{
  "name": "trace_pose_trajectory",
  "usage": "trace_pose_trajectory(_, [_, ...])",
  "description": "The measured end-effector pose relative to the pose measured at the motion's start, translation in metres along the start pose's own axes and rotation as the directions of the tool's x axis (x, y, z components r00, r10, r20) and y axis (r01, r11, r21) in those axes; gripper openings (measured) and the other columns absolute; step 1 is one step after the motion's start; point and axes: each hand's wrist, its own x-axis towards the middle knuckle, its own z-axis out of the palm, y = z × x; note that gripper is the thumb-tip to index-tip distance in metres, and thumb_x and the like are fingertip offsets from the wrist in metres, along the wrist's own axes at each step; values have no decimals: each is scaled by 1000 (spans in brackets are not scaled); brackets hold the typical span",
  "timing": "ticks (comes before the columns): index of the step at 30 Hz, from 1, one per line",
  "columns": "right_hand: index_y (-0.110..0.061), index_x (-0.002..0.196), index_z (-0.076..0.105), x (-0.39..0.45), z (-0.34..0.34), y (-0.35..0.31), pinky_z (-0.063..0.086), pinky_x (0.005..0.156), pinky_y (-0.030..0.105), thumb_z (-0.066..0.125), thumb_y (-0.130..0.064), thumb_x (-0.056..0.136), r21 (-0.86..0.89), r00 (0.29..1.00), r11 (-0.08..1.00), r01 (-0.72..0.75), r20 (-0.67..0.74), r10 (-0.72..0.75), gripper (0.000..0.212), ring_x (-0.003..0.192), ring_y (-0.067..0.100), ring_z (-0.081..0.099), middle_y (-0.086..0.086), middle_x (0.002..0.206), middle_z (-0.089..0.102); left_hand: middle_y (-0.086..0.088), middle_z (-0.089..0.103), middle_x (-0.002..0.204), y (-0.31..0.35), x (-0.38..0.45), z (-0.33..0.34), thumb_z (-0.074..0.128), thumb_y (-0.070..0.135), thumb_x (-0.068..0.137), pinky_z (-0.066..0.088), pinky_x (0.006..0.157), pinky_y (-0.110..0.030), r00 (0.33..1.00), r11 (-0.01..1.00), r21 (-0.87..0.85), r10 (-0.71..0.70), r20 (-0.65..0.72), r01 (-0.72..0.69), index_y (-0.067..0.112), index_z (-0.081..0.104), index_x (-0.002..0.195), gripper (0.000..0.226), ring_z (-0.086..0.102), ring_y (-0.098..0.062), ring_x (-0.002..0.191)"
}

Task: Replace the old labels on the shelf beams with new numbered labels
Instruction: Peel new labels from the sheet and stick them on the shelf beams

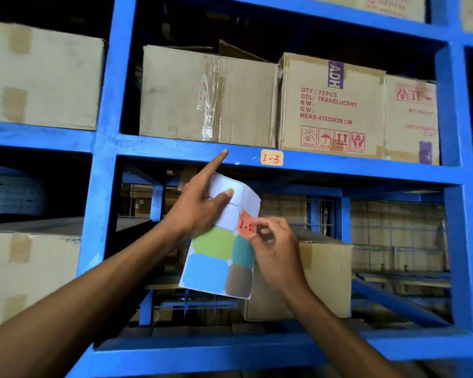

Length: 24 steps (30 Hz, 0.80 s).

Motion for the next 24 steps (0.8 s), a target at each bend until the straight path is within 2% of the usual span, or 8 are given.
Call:
trace_pose_trajectory(2, [-16, 120, 61, -7, -1, -9, 47, 87, 26, 56, -8, 87, -154, 982, 970, 188, 44, -183, 34, 104, 17, 53, 3, 115, 53, 12, 37, 148, 5, -6, -8, 60, 8, 89, 21, 106, -5, 1000, 1000, -17, -10, 21, 10, 31, 31, 144, 67, 29, 3, 137])
trace_pose_trajectory(4, [-16, 127, 56, -11, -2, -18, 48, 90, 34, 53, -5, 86, -254, 947, 913, 320, 79, -310, 43, 108, 22, 52, 7, 121, 52, 15, 38, 146, 11, -12, -16, 60, 8, 89, 22, 105, -3, 998, 999, -36, -29, 58, 31, 30, 31, 144, 66, 30, 9, 134])
trace_pose_trajectory(7, [-14, 121, 61, -14, -4, -25, 53, 81, 39, 58, -1, 82, -367, 902, 828, 423, 86, -423, 41, 101, 27, 56, 12, 119, 57, 21, 37, 141, 17, -20, -26, 60, 4, 89, 21, 100, 4, 995, 998, -49, -41, 91, 46, 26, 31, 145, 66, 30, 24, 123])
trace_pose_trajectory(9, [-14, 113, 65, -16, -5, -27, 53, 78, 37, 62, -2, 82, -391, 872, 787, 478, 105, -478, 34, 98, 27, 58, 12, 115, 60, 18, 37, 143, 21, -22, -32, 60, 4, 89, 21, 104, 1, 994, 997, -37, -58, 90, 62, 25, 31, 145, 67, 29, 17, 127])
trace_pose_trajectory(12, [-16, 105, 67, -17, -5, -31, 51, 78, 36, 65, -7, 82, -352, 861, 791, 501, 110, -496, 26, 96, 25, 57, 9, 114, 60, 10, 37, 149, 24, -25, -37, 60, 3, 88, 24, 114, -18, 993, 996, -47, -74, 93, 79, 23, 32, 145, 66, 31, 4, 135])
trace_pose_trajectory(15, [-17, 115, 63, -16, -5, -33, 50, 80, 37, 64, -6, 81, -350, 857, 786, 510, 124, -501, 36, 99, 25, 56, 10, 118, 58, 9, 40, 148, 25, -29, -39, 61, 5, 88, 31, 115, -36, 990, 992, -77, -90, 107, 98, 23, 33, 145, 65, 37, -5, 135])
trace_pose_trajectory(21, [-14, 109, 68, -13, -8, -36, 51, 75, 36, 68, -10, 83, -352, 822, 750, 560, 128, -554, 27, 96, 23, 58, 9, 114, 64, 12, 41, 146, 23, -28, -40, 62, 6, 88, 28, 117, -32, 990, 987, -118, -94, 109, 107, 24, 35, 143, 65, 35, 2, 134])
trace_pose_trajectory(24, [-15, 97, 71, -12, -10, -40, 48, 78, 33, 65, -18, 85, -325, 820, 758, 565, 119, -560, 14, 96, 21, 57, 9, 111, 64, 10, 43, 145, 18, -28, -41, 63, 8, 88, 33, 114, -37, 988, 983, -135, -106, 114, 121, 26, 36, 143, 64, 41, -9, 134])
